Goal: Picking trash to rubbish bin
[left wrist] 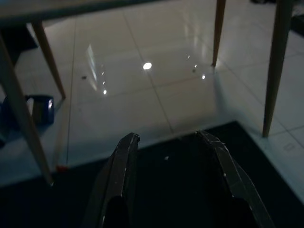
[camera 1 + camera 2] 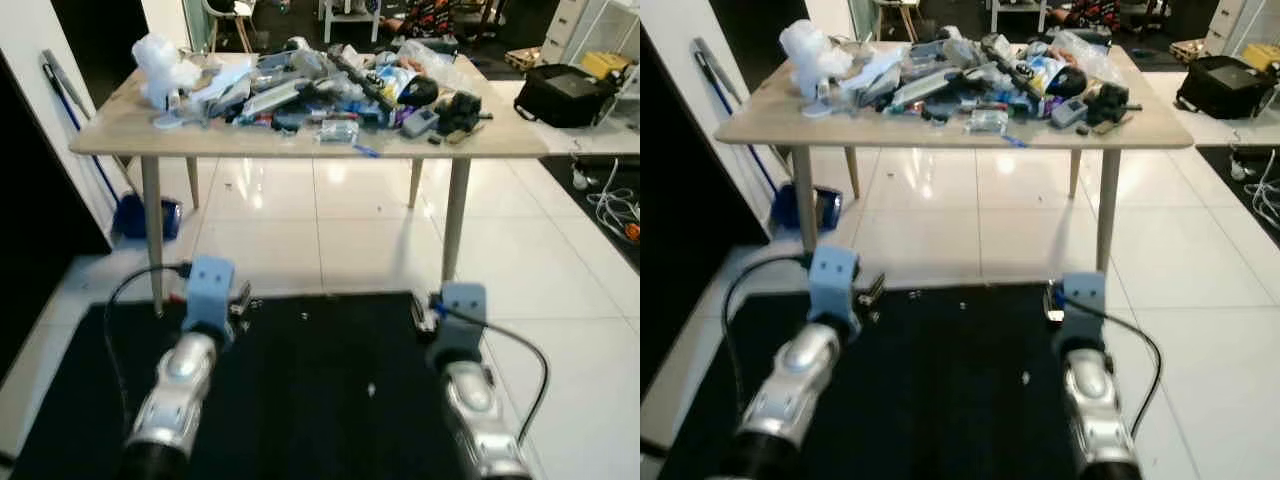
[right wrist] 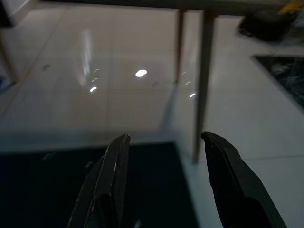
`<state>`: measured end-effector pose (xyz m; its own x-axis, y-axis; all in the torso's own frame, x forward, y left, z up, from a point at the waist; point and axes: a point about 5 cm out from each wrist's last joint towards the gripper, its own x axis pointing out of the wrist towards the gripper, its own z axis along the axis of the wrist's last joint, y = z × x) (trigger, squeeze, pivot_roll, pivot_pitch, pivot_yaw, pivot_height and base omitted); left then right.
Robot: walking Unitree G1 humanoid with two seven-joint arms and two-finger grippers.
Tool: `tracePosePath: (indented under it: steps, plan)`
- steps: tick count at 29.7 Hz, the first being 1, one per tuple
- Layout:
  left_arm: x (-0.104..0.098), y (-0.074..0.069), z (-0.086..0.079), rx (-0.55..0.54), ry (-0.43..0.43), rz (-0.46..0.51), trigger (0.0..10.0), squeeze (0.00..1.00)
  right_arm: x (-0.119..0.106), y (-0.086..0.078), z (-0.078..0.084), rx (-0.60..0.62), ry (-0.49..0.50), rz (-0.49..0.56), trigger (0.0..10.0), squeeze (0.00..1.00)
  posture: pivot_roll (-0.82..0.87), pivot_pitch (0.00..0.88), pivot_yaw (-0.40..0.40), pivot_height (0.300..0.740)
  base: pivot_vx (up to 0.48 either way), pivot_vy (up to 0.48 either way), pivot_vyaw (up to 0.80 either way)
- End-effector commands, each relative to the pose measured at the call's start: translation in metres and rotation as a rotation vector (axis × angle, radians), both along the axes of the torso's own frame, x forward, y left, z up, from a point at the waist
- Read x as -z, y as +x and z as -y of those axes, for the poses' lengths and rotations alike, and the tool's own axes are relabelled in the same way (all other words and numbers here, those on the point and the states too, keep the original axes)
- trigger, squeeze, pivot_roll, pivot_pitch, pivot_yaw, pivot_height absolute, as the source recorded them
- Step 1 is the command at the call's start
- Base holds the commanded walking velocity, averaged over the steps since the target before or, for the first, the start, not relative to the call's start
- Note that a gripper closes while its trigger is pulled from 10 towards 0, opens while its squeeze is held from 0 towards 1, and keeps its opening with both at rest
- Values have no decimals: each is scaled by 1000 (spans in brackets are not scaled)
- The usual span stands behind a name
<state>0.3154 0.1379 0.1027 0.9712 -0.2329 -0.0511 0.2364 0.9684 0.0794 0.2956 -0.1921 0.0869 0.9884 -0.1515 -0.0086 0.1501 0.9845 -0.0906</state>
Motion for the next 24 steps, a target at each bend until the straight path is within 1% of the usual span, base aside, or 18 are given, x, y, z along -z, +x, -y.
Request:
tracePosePath:
  steps: [1, 9, 24]
  plan:
    - [4, -1, -6, -16, 3, -14, 10000, 0, -1, 0, -4, -12, 20, 12, 10000, 0, -49, 60, 21, 740, 319, 0, 0]
    - [3, 0, -6, -19, 2, -12, 10000, 0, -1, -2, -8, -30, 32, 20, 10000, 0, -48, 62, 19, 740, 316, 0, 0]
    - [1, 2, -7, -20, 1, -7, 10000, 0, -3, 0, -8, -32, 35, 26, 10000, 0, -49, 63, 21, 740, 310, 0, 0]
